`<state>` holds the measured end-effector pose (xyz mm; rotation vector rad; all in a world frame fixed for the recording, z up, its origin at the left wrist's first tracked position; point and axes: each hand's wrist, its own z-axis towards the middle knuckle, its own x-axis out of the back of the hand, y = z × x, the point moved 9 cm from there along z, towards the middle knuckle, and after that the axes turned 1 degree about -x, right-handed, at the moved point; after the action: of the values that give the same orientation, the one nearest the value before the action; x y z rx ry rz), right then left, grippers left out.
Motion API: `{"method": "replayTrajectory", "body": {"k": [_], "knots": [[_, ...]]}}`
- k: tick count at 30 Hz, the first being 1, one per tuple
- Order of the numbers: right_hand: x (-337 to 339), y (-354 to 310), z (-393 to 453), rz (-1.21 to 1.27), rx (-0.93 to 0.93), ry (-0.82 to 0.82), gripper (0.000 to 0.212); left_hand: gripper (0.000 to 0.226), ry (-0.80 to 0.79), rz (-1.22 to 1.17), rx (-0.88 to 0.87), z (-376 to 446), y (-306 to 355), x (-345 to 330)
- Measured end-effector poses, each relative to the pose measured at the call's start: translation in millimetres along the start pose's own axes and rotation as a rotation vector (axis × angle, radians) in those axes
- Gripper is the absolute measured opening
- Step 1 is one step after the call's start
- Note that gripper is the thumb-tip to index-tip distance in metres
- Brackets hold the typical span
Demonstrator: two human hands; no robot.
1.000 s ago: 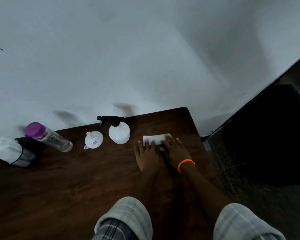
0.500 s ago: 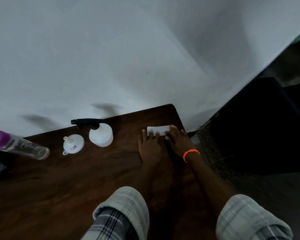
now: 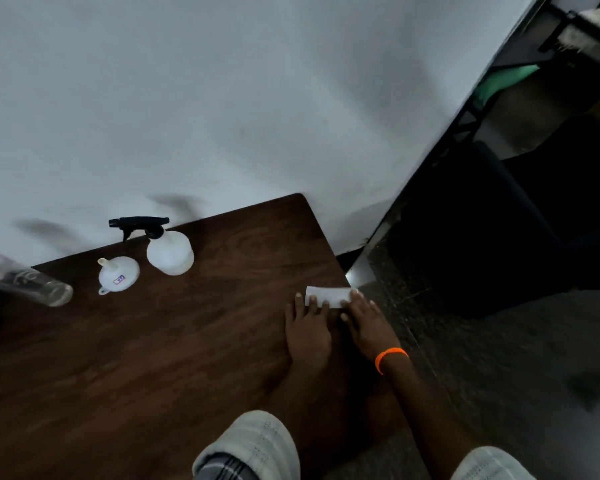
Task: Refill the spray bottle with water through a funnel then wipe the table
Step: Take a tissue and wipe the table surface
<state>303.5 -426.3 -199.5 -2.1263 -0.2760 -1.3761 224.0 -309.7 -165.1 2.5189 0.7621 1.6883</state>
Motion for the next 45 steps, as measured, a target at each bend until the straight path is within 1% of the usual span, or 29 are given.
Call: {"method": "replayTrajectory", "body": {"k": [1,2,4,5,7,8,10,11,13,17,20,24,26,27,28,30,32,34,36,38,40,42,44,45], "knots": [[-5,4,-15,0.008,-0.013,0.004,0.073,0.056,-0.008,0.006,-0.004,-14,5,-5],[-11,8,-30,0.012,-0.027,0.01,0.075,0.057,-0.019,0.016,-0.013,-26,9,-13],[-24,16,-64,0.015,-0.066,0.021,0.071,0.058,-0.033,0.05,-0.038,-54,20,-27],[-31,20,-79,0.018,-0.088,0.021,0.068,0.061,-0.041,0.06,-0.047,-67,24,-36],[-43,22,-111,0.024,-0.109,0.035,0.063,0.079,-0.06,0.048,-0.059,-94,31,-52],[-48,21,-126,0.026,-0.116,0.043,0.065,0.081,-0.08,0.045,-0.056,-106,31,-63],[-58,17,-156,0.036,-0.141,0.068,0.071,0.067,-0.148,0.07,-0.046,-128,29,-81],[-64,12,-170,0.039,-0.15,0.08,0.072,0.063,-0.14,0.078,-0.053,-138,28,-87],[-76,-1,-193,0.043,-0.179,0.069,0.071,0.063,-0.12,0.079,-0.077,-153,21,-100],[-96,-36,-224,0.056,-0.229,0.033,0.058,0.064,-0.093,0.156,-0.104,-187,-5,-106],[-105,-67,-234,0.078,-0.172,0.034,0.063,0.061,-0.102,0.141,-0.033,-210,-38,-109],[-119,-97,-237,0.088,0.029,0.006,0.052,0.064,-0.064,0.058,0.039,-240,-82,-118],[-117,-104,-235,0.163,0.106,0.023,0.047,0.063,-0.008,0.01,0.035,-254,-93,-113],[-111,-104,-233,0.223,0.099,0.049,0.044,0.065,0.018,-0.016,0.034,-261,-96,-110],[-102,-102,-231,0.296,0.054,0.094,0.04,0.067,0.04,-0.045,0.04,-267,-99,-106],[-87,-94,-227,0.396,-0.104,0.176,0.033,0.064,0.095,-0.102,0.076,-274,-103,-100],[-88,-94,-221,0.401,-0.211,0.15,0.028,0.054,0.17,-0.222,0.128,-273,-109,-95],[-95,-100,-215,0.396,-0.269,0.076,0.029,0.053,0.215,-0.338,0.163,-266,-113,-93],[-99,-113,-211,0.385,-0.271,-0.013,0.034,0.054,0.169,-0.39,0.183,-254,-112,-98],[-102,-127,-210,0.359,-0.243,-0.073,0.038,0.058,0.124,-0.352,0.214,-243,-110,-100],[-104,-134,-211,0.351,-0.238,-0.099,0.044,0.062,0.054,-0.325,0.228,-237,-107,-104],[-108,-134,-213,0.385,-0.282,-0.098,0.046,0.06,0.037,-0.351,0.242,-237,-102,-106],[-112,-137,-216,0.428,-0.294,-0.09,0.036,0.061,0.099,-0.429,0.258,-241,-99,-103],[-114,-139,-216,0.468,-0.29,-0.077,0.027,0.055,0.121,-0.478,0.249,-240,-96,-102]]}}
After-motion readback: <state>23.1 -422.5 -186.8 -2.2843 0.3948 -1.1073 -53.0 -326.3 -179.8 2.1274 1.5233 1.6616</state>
